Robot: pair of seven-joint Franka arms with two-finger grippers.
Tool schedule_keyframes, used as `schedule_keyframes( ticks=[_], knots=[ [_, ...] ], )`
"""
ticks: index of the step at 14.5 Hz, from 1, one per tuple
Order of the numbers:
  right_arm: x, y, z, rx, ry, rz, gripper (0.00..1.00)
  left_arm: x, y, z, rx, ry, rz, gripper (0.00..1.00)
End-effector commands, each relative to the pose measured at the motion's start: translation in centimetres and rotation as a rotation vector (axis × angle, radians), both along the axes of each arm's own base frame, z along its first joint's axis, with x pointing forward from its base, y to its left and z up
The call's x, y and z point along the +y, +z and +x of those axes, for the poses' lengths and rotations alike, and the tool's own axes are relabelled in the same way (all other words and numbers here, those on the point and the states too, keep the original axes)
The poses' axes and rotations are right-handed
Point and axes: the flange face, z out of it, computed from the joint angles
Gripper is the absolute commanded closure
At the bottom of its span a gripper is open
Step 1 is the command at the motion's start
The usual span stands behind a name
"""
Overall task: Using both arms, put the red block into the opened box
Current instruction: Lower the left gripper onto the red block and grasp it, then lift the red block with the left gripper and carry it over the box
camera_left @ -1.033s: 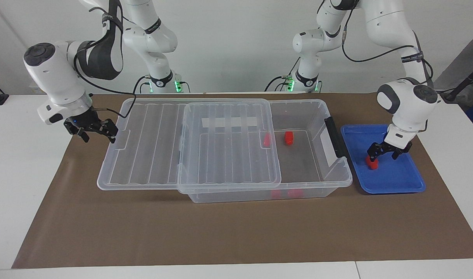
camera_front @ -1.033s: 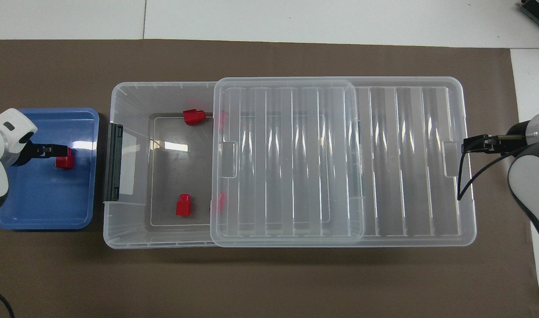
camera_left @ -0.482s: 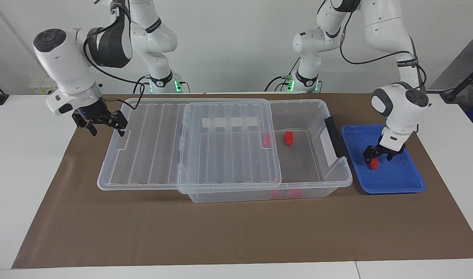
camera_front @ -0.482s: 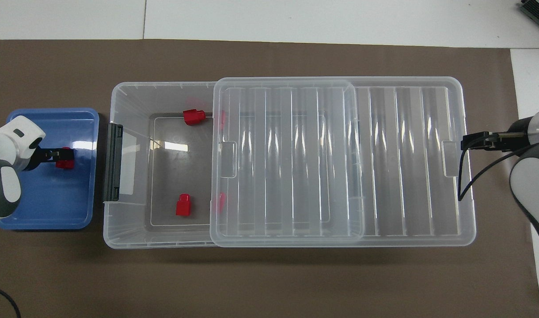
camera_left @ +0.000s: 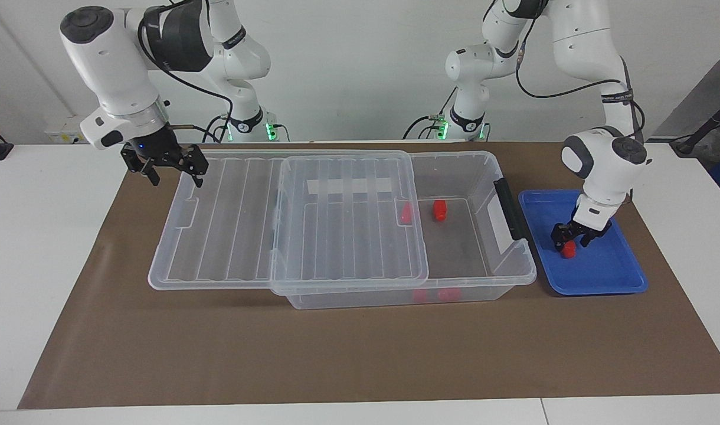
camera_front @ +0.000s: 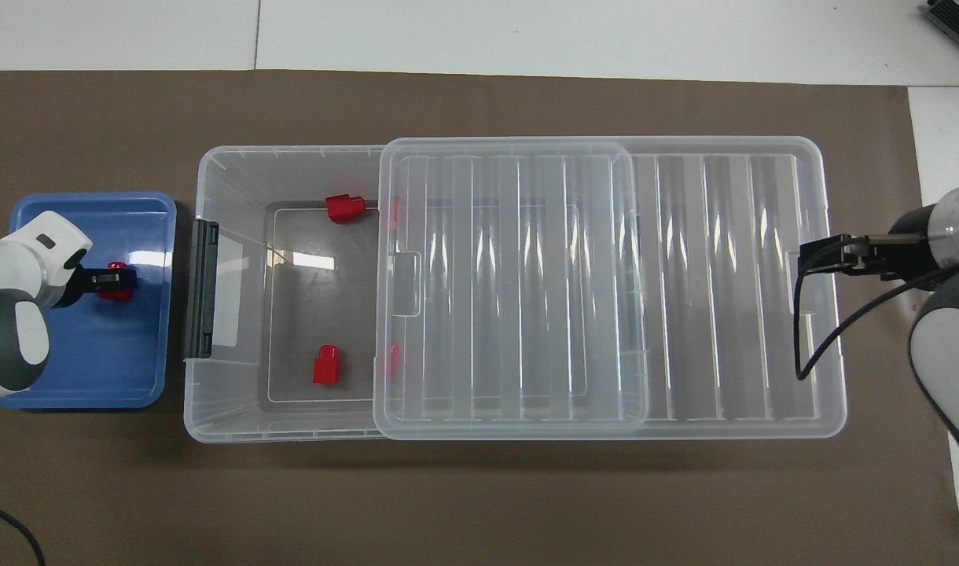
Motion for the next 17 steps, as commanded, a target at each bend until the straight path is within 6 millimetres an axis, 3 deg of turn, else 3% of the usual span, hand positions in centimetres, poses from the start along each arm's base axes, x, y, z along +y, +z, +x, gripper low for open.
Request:
schedule_keyframes(
  ticks=[1,4,6,8,10,12,14,15,17],
  knots=[
    [0.8,2.6,0.9,-0.002,-0.007,-0.019,0.0,-0.3,-0.2,-0.4,-0.005,-0.002,0.002,1.0],
    [1.4,4.9,1.5,0.003,-0.034,-0.019,0.0,-0.4,-0.2,-0.3,-0.001,-0.006,0.001,1.0],
    [1.3,5.3,1.4,0.017,-0.062,-0.015,0.0,-0.8,1.3,0.7,0.025,-0.011,-0.004,1.0],
    [1.3,6.1,1.9,0.012,-0.071,-0.014,0.0,-1.6,5.6,2.9,0.081,-0.023,-0.008,1.0],
    [1.4,5.5,1.4,0.057,-0.076,-0.018,0.0,-2.0,10.7,4.4,0.132,-0.011,-0.037,1.0],
    [1.5,5.1,-0.3,0.108,-0.077,-0.017,0.0,-2.7,15.0,4.7,0.146,0.04,-0.153,1.0],
    [1.0,4.8,-0.5,0.109,-0.083,-0.018,0.0,-3.5,18.7,4.3,0.168,0.093,-0.191,1.0],
    [1.0,4.8,-0.5,0.107,-0.08,-0.017,0.0,-5.2,20.4,4.4,0.177,0.134,-0.2,1.0],
    [0.7,4.8,-0.5,0.11,-0.082,-0.005,0.0,-10.4,23.2,4.6,0.179,0.221,-0.212,1.0]
  ],
)
